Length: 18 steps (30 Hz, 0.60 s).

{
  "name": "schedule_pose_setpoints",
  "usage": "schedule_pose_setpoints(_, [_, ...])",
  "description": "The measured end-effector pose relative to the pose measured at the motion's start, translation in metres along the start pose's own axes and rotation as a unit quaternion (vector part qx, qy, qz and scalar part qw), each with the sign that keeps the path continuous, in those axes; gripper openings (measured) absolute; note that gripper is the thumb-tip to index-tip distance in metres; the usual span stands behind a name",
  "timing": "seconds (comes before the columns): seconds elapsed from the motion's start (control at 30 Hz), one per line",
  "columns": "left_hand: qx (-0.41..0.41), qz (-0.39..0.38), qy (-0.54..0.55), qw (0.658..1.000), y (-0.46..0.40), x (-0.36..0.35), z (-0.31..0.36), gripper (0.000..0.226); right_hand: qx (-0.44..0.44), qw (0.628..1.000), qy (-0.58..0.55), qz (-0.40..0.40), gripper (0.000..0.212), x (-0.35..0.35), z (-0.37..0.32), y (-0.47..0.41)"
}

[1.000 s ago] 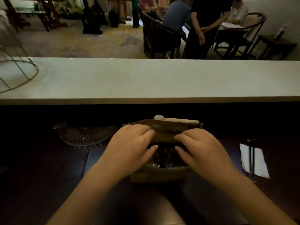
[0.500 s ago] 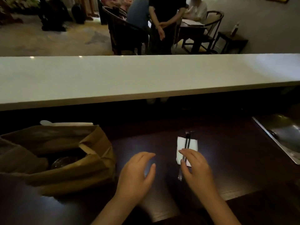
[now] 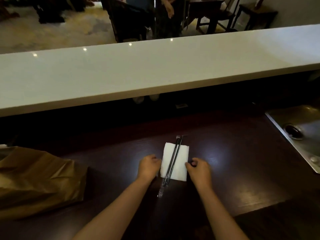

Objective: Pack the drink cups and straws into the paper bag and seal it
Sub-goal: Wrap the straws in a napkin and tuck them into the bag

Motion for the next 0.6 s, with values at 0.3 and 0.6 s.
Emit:
schedule_pose_setpoints(0.3, [0.029, 0.011, -0.085, 0.996, -0.018, -0.028, 0.002, 0.025, -0.065, 0.997, 0.030, -0.019, 0.010, -0.015, -0.005, -0.009])
schedule_pose_setpoints(0.6, [0.052, 0.013, 0.074, 0.996, -0.009, -0.036, 0.014, 0.025, -0.076, 0.992, -0.078, -0.061, 0.026, -0.020, -0.006, -0.008])
Point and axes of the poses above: each hand's wrist, its own y-axis away from the middle knuckle, its own x-axis out of the back of the hand, z = x × y, the point moved 6 cm from there along -y, towards the middle knuckle, and after that the axes turned 6 degrees about z, right-handed, at the moved point
